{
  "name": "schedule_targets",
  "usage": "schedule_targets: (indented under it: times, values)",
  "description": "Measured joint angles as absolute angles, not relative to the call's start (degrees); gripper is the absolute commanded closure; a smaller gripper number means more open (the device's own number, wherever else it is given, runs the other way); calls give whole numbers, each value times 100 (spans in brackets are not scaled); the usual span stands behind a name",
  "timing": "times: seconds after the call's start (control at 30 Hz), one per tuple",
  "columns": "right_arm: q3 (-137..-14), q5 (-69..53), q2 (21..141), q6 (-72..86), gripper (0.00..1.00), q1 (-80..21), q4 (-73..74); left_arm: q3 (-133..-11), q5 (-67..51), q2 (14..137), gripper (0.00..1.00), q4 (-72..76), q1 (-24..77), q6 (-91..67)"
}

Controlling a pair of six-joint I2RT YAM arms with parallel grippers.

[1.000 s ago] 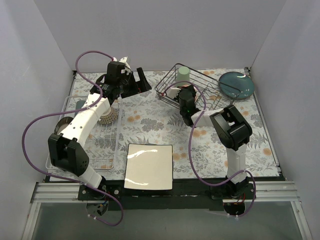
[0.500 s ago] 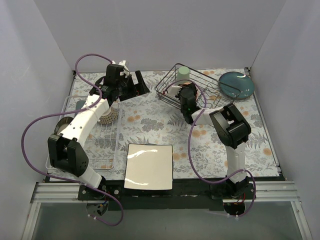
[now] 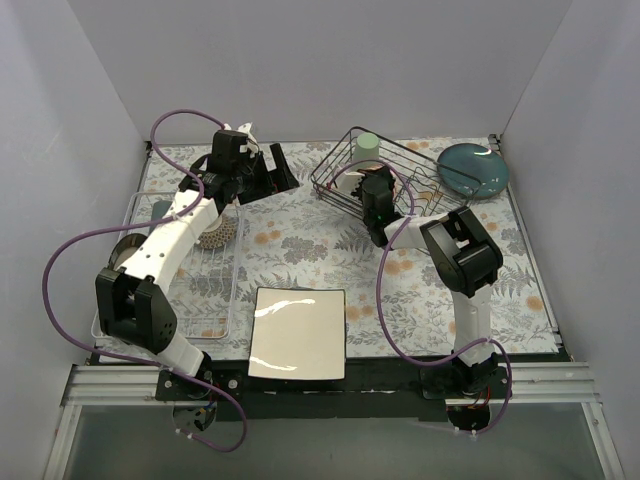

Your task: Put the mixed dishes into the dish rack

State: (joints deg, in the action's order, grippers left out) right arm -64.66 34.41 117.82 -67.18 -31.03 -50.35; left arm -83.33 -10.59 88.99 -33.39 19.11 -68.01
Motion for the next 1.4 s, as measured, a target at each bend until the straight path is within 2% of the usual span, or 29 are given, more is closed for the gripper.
schedule_targets:
  times: [0.2, 0.33, 0.6, 0.77, 0.9, 1.0, 1.17, 1.4]
  values:
    - [-6464, 3382, 11802, -6587, 96, -3103, -4895, -8285, -1061, 8871, 2, -3343, 1881, -6801]
    - [-6473, 3385, 11802, -6508, 89, -3105, -4877, -8263, -1066, 8781, 2, -3339, 1859, -6801]
    - [-6687, 3461, 11802, -6204, 87, -3148, -4453, -8156, -1103, 8687, 2, -3334, 1824, -6801]
    - [-6858, 3544, 11778, -5824, 78, -3194, -4038, -8051, -1107, 8667, 2, -3284, 1806, -6801]
    - [-6860, 3551, 11716, -5542, 63, -3345, -3828, -7935, -1109, 8621, 2, -3247, 1806, -6814]
    - [-6858, 3535, 11716, -5443, 56, -3489, -3684, -7872, -1116, 8591, 2, -3247, 1793, -6825]
    - [-6855, 3522, 11714, -5334, 54, -3570, -3557, -7846, -1120, 8545, 2, -3247, 1767, -6825]
    - [-6934, 3540, 11679, -4875, 59, -3568, -3116, -7846, -1122, 8538, 2, -3227, 1734, -6836]
